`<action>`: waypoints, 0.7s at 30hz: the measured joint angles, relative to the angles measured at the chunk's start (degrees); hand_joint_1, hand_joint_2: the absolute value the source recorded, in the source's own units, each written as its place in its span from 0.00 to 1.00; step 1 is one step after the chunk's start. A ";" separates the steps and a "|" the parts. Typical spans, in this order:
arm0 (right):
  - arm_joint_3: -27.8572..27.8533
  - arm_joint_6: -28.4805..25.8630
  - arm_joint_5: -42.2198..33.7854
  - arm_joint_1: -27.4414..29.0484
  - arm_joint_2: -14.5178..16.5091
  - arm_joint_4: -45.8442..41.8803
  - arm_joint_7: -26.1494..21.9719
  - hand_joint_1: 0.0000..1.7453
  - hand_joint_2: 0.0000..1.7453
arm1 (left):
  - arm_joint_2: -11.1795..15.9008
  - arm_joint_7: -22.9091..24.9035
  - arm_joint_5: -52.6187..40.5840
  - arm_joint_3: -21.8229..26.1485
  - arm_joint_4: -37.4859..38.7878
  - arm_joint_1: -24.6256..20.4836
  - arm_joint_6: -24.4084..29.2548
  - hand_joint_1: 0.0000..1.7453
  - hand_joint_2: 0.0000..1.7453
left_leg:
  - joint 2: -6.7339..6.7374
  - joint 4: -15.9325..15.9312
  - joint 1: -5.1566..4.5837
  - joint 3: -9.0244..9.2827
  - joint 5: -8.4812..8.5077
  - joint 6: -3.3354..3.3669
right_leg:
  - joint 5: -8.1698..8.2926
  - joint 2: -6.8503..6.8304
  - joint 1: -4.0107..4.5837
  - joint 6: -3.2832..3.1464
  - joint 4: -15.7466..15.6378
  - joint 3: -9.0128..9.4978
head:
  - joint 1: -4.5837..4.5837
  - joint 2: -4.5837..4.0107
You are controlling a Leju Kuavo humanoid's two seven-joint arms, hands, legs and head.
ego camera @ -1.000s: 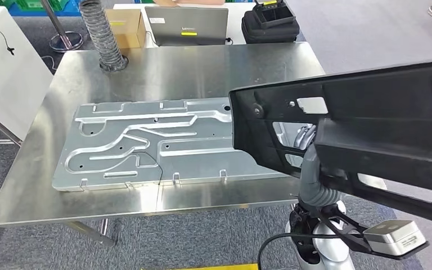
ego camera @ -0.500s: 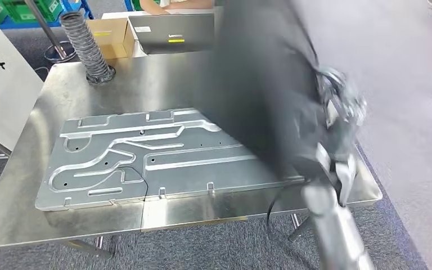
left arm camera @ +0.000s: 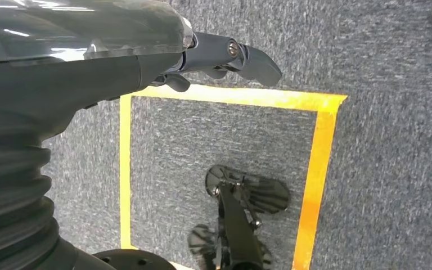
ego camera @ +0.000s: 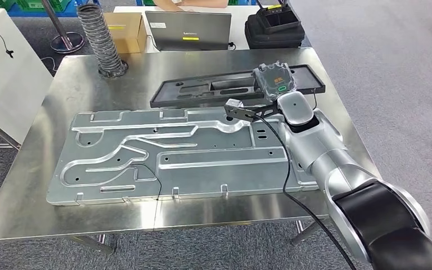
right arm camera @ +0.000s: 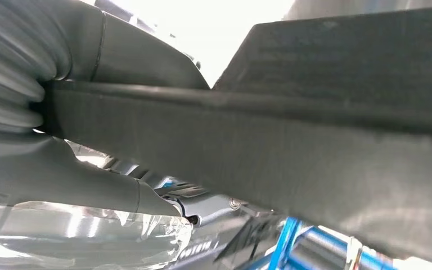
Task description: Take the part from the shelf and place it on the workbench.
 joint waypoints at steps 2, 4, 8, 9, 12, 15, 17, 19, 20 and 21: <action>0.47 -0.14 -0.48 -0.43 0.34 1.97 -0.29 1.00 1.00 | 0.01 -0.08 -0.02 0.01 0.00 0.12 -0.04 0.00 1.00 | -0.10 0.38 -0.10 0.25 -0.61 -0.45 | 4.33 -0.12 0.03 -0.25 -8.11 3.38 | 0.00 0.00; 0.86 -0.28 -0.70 -1.07 0.74 3.51 -0.38 1.00 1.00 | 0.09 -0.13 -0.03 -0.01 0.00 0.11 -0.06 0.00 1.00 | -0.04 0.68 -0.26 0.28 -1.10 -1.00 | 5.93 -0.13 0.30 -0.69 -12.96 5.42 | 0.00 0.00; 1.36 -0.33 -0.88 -1.65 1.28 5.43 -0.41 1.00 1.00 | 0.32 -0.20 -0.04 -0.01 0.00 0.14 -0.11 0.00 1.00 | 0.18 1.32 -0.18 0.31 -2.10 -2.15 | 5.63 -0.06 0.33 -1.97 -13.94 6.05 | 0.00 0.00; 1.43 -0.33 -0.89 -1.84 1.39 5.73 -0.40 1.00 1.00 | 0.36 -0.20 -0.04 -0.01 0.00 0.18 -0.13 0.00 1.00 | 0.32 3.06 -0.14 -0.36 -3.22 -2.41 | 5.64 -0.09 0.23 -2.32 -14.16 6.30 | 0.00 0.00; 1.60 -0.33 -0.96 -2.17 1.81 6.46 -0.39 1.00 1.00 | 0.48 -0.21 -0.05 -0.01 0.00 0.20 -0.15 0.00 1.00 | 0.61 14.12 -0.04 -5.65 -8.24 -2.90 | 5.46 -0.08 0.39 -2.89 -14.28 6.63 | 0.00 0.00; 1.80 -0.33 -1.02 -2.16 1.98 7.15 -0.43 1.00 1.00 | 0.51 -0.20 -0.05 -0.01 0.00 0.28 -0.15 0.00 1.00 | 0.62 15.55 -0.05 -7.03 -6.78 -2.71 | 5.26 -0.02 0.70 -3.01 -14.23 6.87 | 0.00 0.00; 1.85 -0.46 -1.35 -2.18 2.06 7.44 -1.00 1.00 1.00 | 0.61 -0.31 -0.07 -0.01 0.00 0.31 -0.16 0.00 1.00 | 0.61 7.37 -0.15 -3.31 -2.58 -2.07 | 5.10 0.03 0.88 -2.91 -14.21 7.12 | 0.00 0.00; 1.85 -1.45 -2.44 -1.96 2.15 7.71 -3.07 1.00 1.00 | 0.76 -0.69 -0.17 -0.03 0.00 0.26 -0.22 0.00 1.00 | 0.61 1.48 -0.42 -0.54 -0.62 -1.47 | 5.04 0.11 1.08 -2.56 -14.16 7.12 | 0.00 0.00; 1.85 -2.35 -3.11 -1.62 2.25 7.86 -4.39 1.00 1.00 | 0.81 -0.92 -0.27 -0.04 0.00 0.27 -0.25 0.00 1.00 | 0.62 0.64 -0.57 -0.15 -0.66 -1.27 | 5.07 0.14 1.10 -2.31 -14.18 7.06 | 0.00 0.00; 1.84 -3.37 -3.72 -1.12 2.40 8.00 -5.54 1.00 1.00 | 0.83 -1.16 -0.39 -0.05 0.00 0.26 -0.28 0.00 1.00 | 0.64 0.46 -0.67 -0.08 -0.62 -1.11 | 5.14 0.17 1.09 -2.03 -14.22 7.03 | 0.00 0.00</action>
